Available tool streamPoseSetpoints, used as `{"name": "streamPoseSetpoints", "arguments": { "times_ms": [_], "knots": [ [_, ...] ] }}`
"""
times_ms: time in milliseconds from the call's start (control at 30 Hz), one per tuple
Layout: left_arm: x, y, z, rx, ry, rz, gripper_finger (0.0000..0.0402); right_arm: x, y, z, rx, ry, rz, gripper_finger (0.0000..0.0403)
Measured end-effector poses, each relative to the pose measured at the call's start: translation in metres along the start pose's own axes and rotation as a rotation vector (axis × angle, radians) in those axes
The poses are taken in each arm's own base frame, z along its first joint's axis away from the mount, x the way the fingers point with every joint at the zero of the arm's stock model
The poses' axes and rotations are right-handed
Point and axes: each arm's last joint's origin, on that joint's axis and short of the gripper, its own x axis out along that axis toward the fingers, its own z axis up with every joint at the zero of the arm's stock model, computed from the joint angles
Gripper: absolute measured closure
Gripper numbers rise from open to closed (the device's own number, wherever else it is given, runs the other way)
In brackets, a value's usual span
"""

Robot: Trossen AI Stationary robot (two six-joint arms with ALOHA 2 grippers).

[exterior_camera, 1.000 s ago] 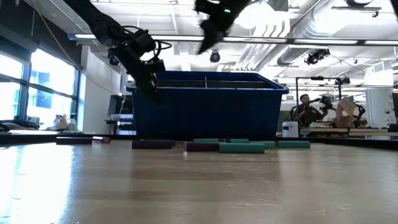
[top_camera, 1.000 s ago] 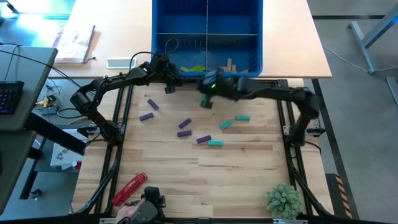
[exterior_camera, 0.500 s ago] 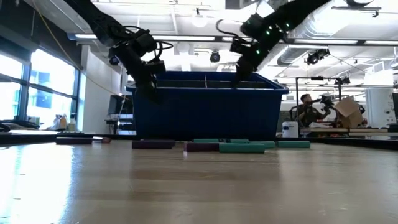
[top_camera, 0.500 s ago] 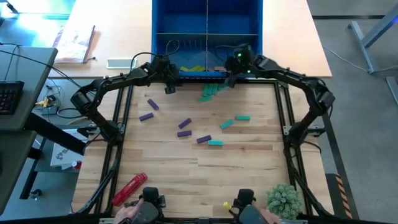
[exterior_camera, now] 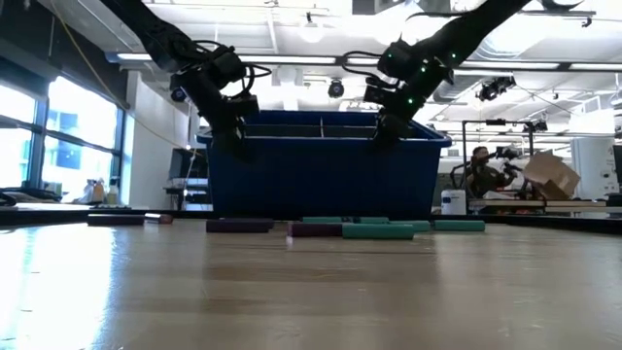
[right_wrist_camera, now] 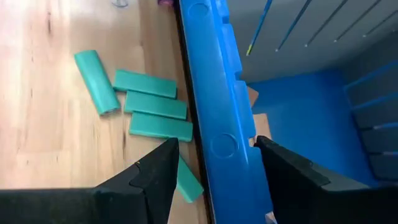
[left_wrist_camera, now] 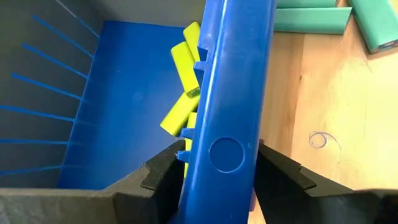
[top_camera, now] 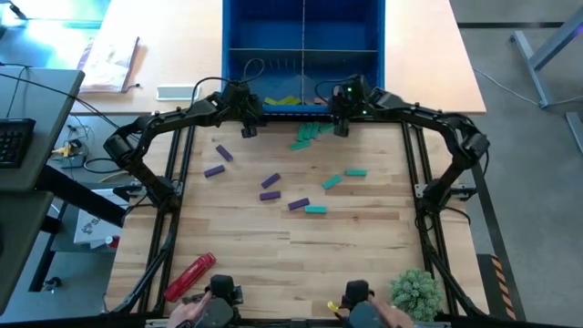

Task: Sort blocks

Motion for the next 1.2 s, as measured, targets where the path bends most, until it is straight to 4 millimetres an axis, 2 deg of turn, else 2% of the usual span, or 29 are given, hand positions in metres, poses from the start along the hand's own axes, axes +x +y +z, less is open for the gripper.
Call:
{"name": "streamPoseSetpoints", "arguments": {
  "times_ms": [300,467,600,733,933,1067,1133,1200],
  "knots": [
    [0.0,-0.002,0.004,0.005,-0.009,0.014,0.0248,0.019,-0.003,-0.01,0.021,0.058,-0.01,0.0216],
    [-0.003,-0.002,0.011,-0.002,0.008,0.024,0.0247,0.022,-0.003,-0.012,0.022,0.087,-0.024,0.0254],
    [-0.011,0.0,0.024,-0.001,0.002,0.006,0.0242,0.023,-0.002,-0.012,0.015,0.102,-0.038,0.0297],
    [-0.032,0.001,0.046,0.038,-0.044,0.01,0.0229,0.023,-0.002,-0.012,-0.046,0.113,-0.043,0.0329],
    [-0.09,-0.016,0.086,0.139,-0.24,0.013,0.0222,0.024,0.002,-0.01,-0.078,0.155,-0.076,0.0333],
    [-0.123,-0.037,0.098,-0.043,-0.414,-0.173,0.0224,0.024,0.004,-0.009,-0.082,0.162,-0.082,0.0331],
    [-0.127,-0.052,0.097,-0.142,-0.427,-0.29,0.0226,0.024,0.004,-0.009,-0.084,0.162,-0.082,0.0331],
    [-0.123,-0.067,0.094,-0.236,-0.373,-0.312,0.0229,0.024,0.004,-0.009,-0.088,0.164,-0.082,0.0331]
  ]
}}
